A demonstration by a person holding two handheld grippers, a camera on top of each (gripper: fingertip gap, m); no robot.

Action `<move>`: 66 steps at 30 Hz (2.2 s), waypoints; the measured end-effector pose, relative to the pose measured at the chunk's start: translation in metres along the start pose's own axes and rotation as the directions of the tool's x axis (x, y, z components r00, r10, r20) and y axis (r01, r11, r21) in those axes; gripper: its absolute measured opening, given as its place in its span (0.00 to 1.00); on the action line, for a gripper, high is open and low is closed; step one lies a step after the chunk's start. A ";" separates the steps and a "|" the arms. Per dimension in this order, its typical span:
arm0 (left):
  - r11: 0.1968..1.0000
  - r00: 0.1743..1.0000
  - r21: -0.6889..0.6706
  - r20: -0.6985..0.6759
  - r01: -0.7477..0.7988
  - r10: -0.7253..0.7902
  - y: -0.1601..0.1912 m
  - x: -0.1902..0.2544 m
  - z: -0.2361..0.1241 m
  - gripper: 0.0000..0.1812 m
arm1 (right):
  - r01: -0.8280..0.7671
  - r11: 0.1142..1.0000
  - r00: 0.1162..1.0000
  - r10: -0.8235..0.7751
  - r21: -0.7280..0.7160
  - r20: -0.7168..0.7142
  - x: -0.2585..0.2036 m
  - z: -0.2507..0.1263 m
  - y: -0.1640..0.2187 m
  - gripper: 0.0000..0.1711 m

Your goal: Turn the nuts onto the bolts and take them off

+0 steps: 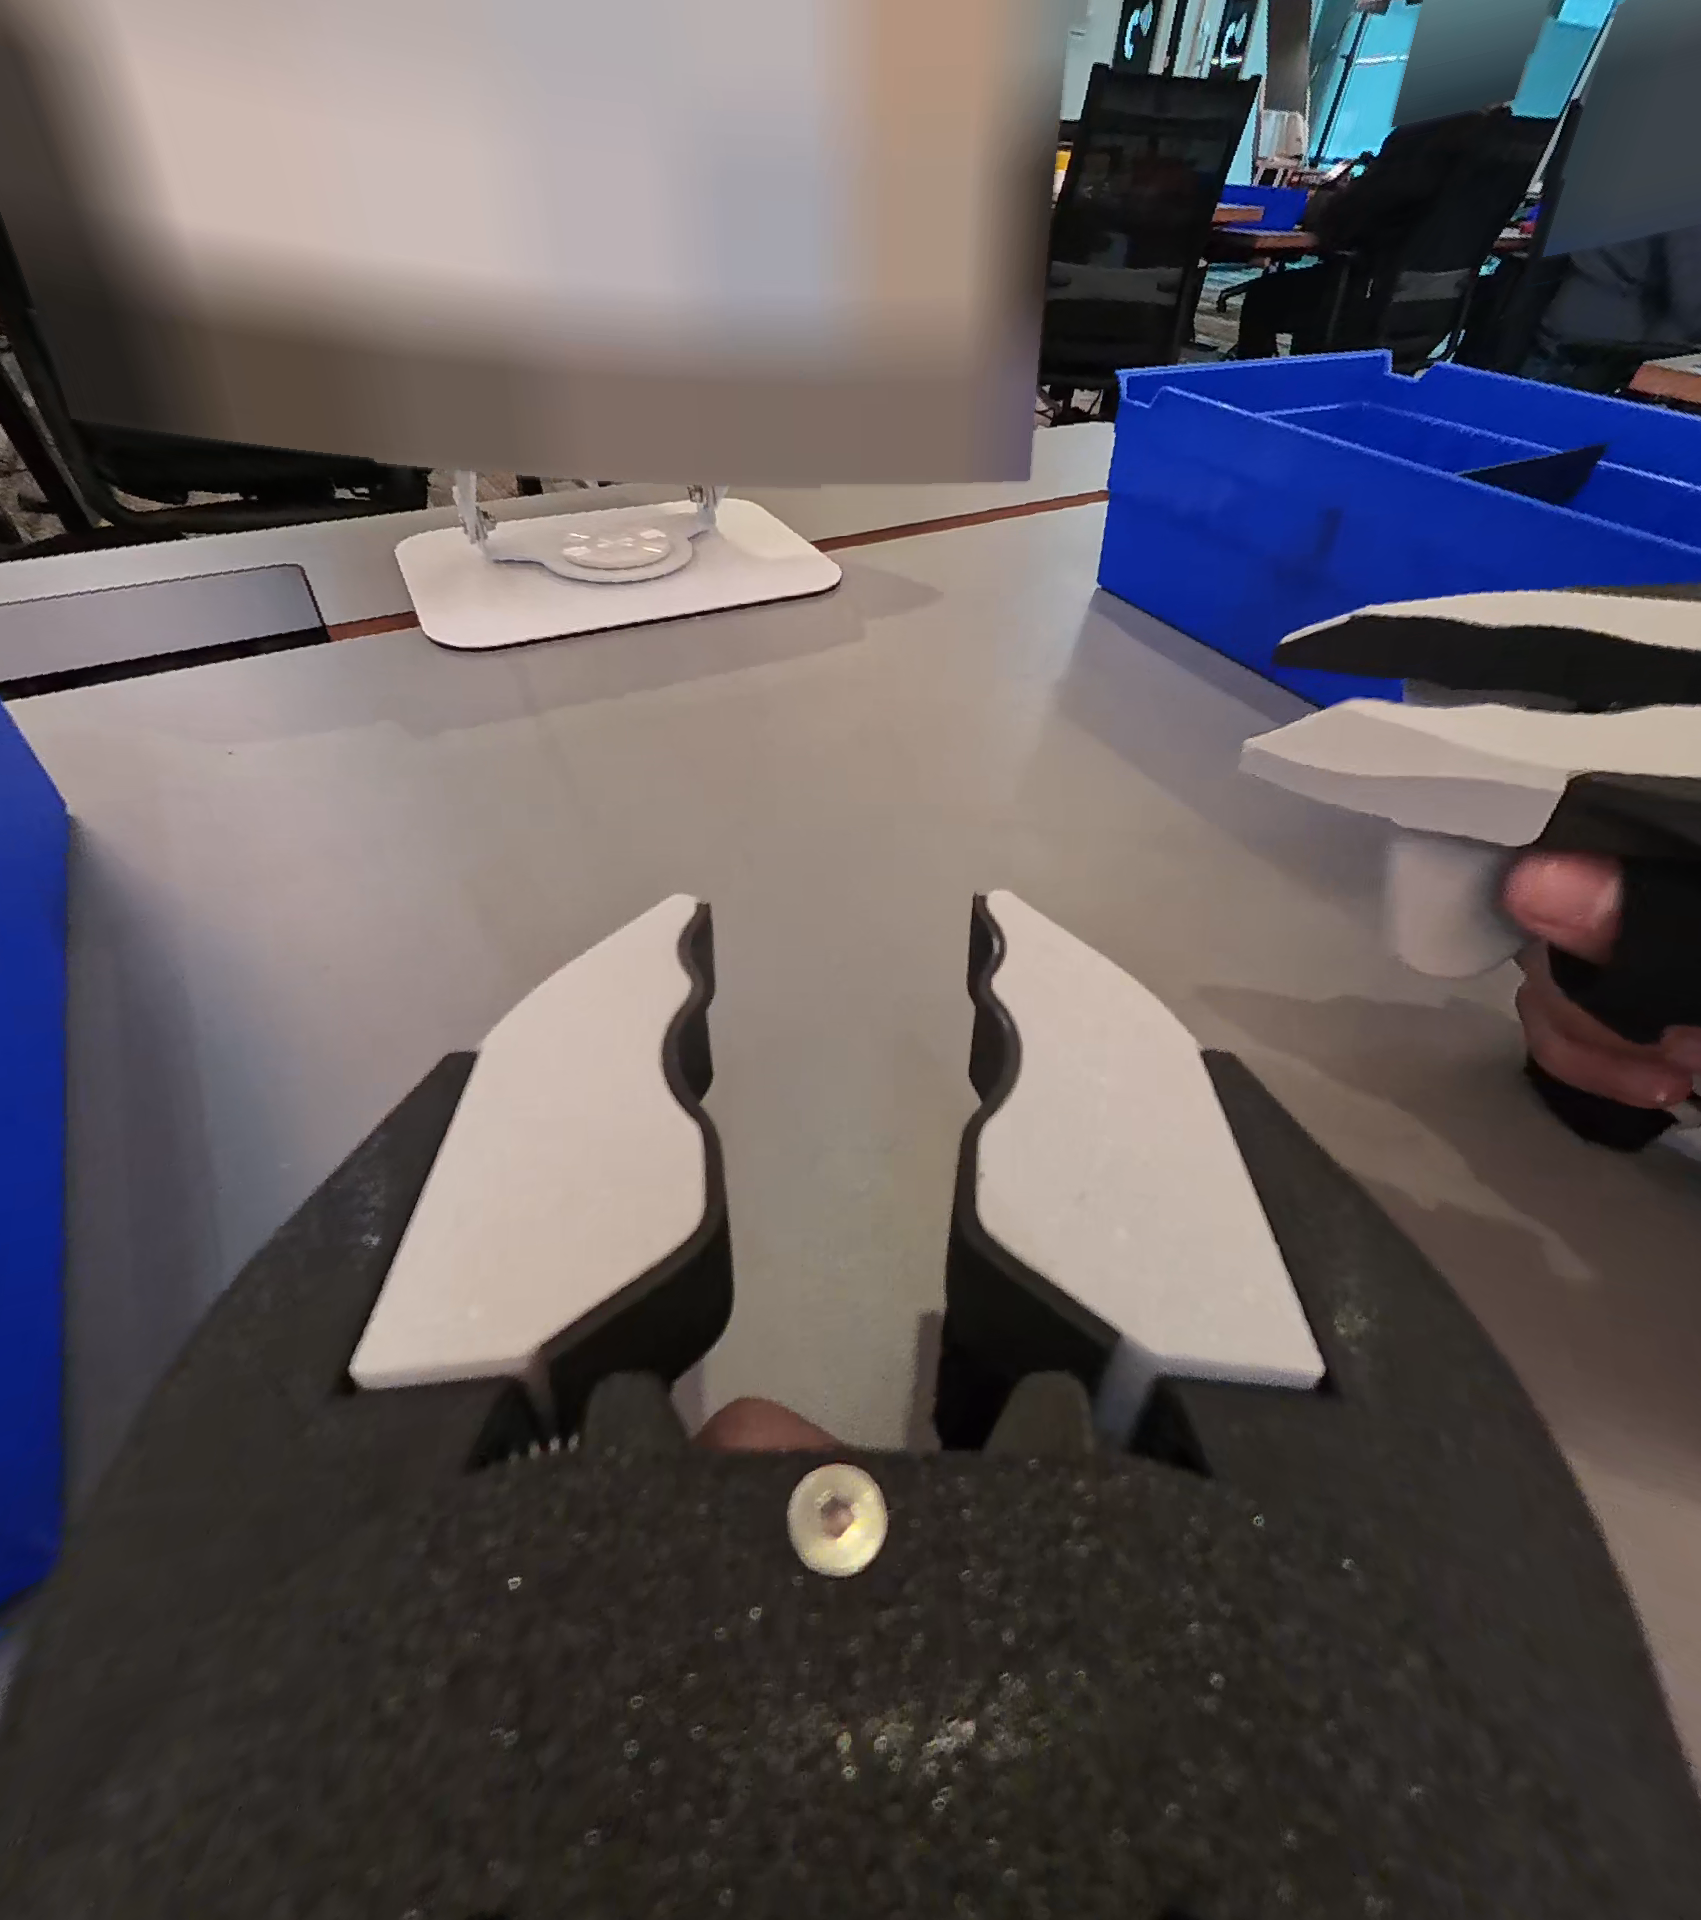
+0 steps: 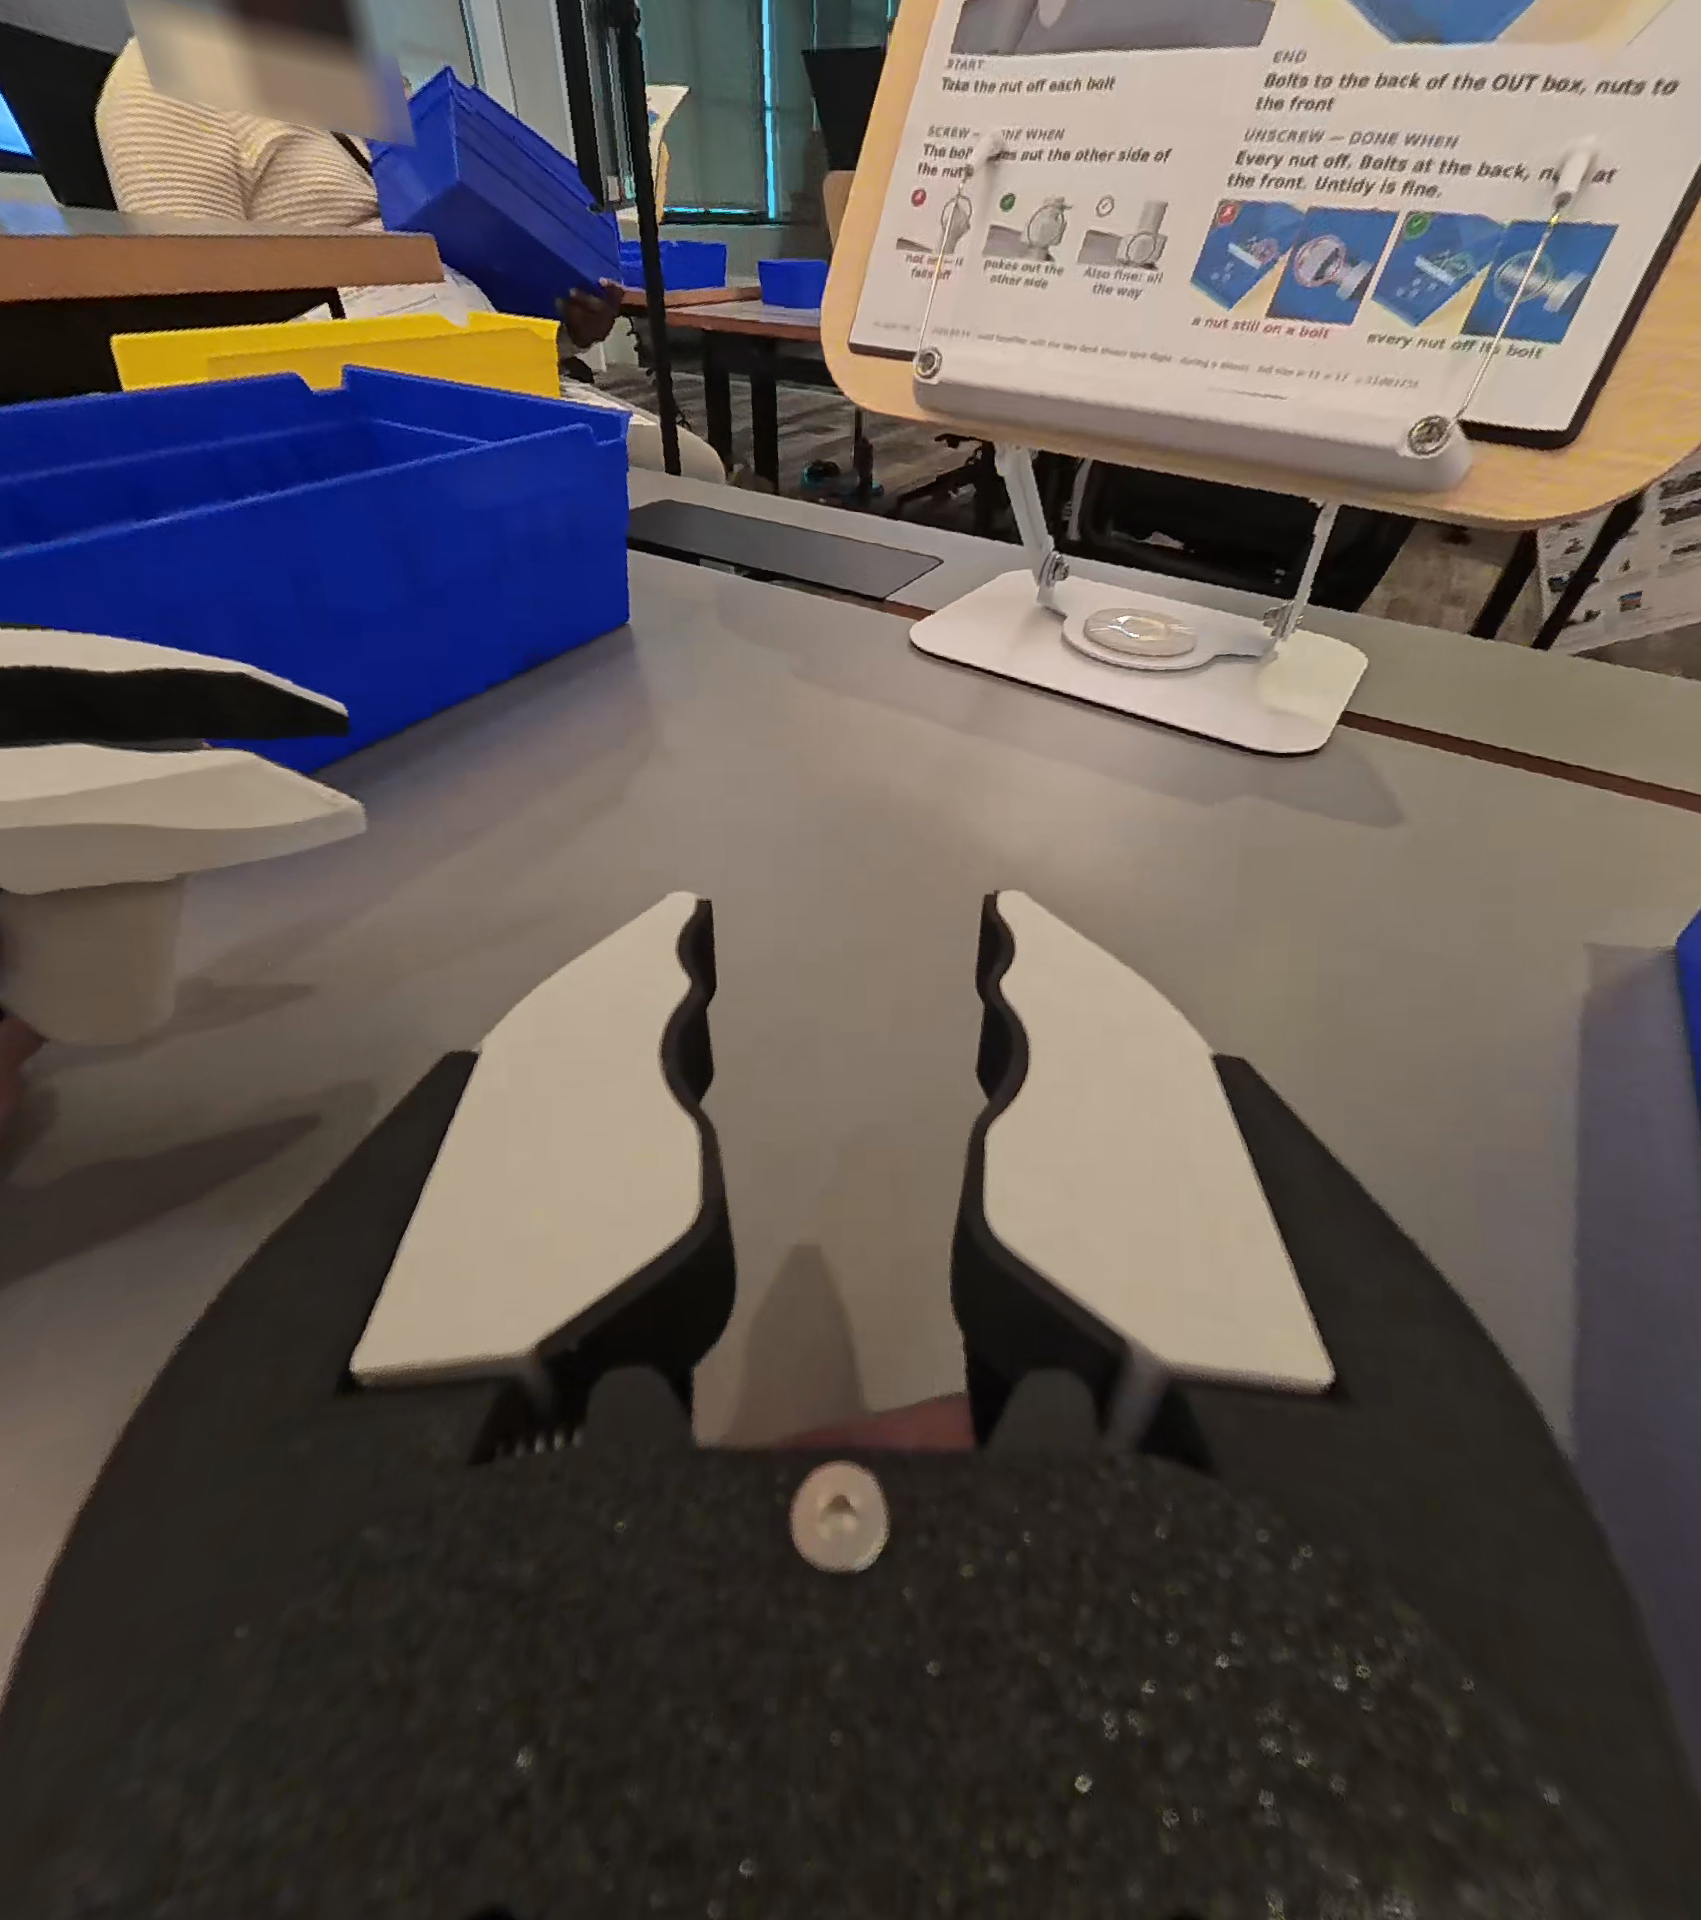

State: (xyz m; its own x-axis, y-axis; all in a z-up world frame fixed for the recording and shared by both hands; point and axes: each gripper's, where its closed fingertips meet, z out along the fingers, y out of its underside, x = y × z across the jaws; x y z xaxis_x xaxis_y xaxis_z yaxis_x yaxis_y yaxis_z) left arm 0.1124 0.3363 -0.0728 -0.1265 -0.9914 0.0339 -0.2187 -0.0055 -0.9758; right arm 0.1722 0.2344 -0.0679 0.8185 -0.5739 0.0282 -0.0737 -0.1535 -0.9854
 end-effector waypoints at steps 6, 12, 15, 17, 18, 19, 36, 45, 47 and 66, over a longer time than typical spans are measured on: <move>1.000 1.000 0.000 -0.006 -0.008 0.008 0.000 0.002 0.000 0.27 | -0.065 0.998 0.998 0.065 0.007 0.024 0.003 -0.001 0.000 0.28; 1.000 1.000 -0.019 -0.016 -0.013 0.012 0.003 0.004 0.002 0.27 | -0.031 0.999 0.999 0.031 0.012 0.026 -0.001 -0.002 -0.001 0.28; 1.000 1.000 -0.016 -0.015 -0.017 0.017 0.003 0.005 0.002 0.27 | -0.027 1.000 0.999 0.026 0.009 0.032 -0.002 -0.002 0.000 0.27; 1.000 1.000 -0.005 -0.019 -0.012 0.012 0.001 0.006 -0.001 0.27 | -0.032 0.999 0.999 0.032 0.011 0.036 -0.002 -0.002 -0.001 0.27; 1.000 0.999 -0.013 -0.035 0.008 -0.008 -0.001 0.008 -0.004 0.27 | -0.035 0.999 0.999 0.035 0.010 0.040 -0.002 -0.001 -0.001 0.27; 0.999 0.997 -0.015 -0.064 0.036 -0.037 -0.007 0.011 -0.009 0.27 | -0.039 0.999 0.998 0.039 0.010 0.040 -0.002 -0.001 -0.001 0.27; 0.553 0.736 -0.485 -0.430 -0.677 0.523 0.008 -0.233 0.018 0.26 | -0.075 0.997 0.994 0.073 0.016 0.080 -0.005 -0.002 -0.002 0.25; 0.323 0.603 -0.510 -0.682 -0.798 0.413 0.048 -0.265 0.055 0.24 | -0.015 1.000 0.998 0.014 0.010 0.066 -0.008 -0.001 -0.001 0.23; 0.311 0.600 -0.513 -0.706 -0.800 0.376 0.053 -0.268 0.055 0.24 | -0.005 1.000 0.998 0.004 0.008 0.061 -0.008 0.000 -0.001 0.23; 0.348 0.616 -0.509 -0.676 -0.787 0.404 0.061 -0.259 0.050 0.03 | -0.033 0.999 0.996 0.033 0.002 0.077 -0.008 0.002 0.000 0.21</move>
State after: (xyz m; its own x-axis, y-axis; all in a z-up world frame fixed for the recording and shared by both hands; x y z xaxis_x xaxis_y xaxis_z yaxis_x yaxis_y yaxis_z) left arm 0.1800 0.5859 -0.1519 -0.8207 -0.5243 -0.2269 -0.4690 0.8451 -0.2566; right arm 0.1670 0.2407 -0.0682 0.8570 -0.5150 -0.0175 -0.0996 -0.1322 -0.9862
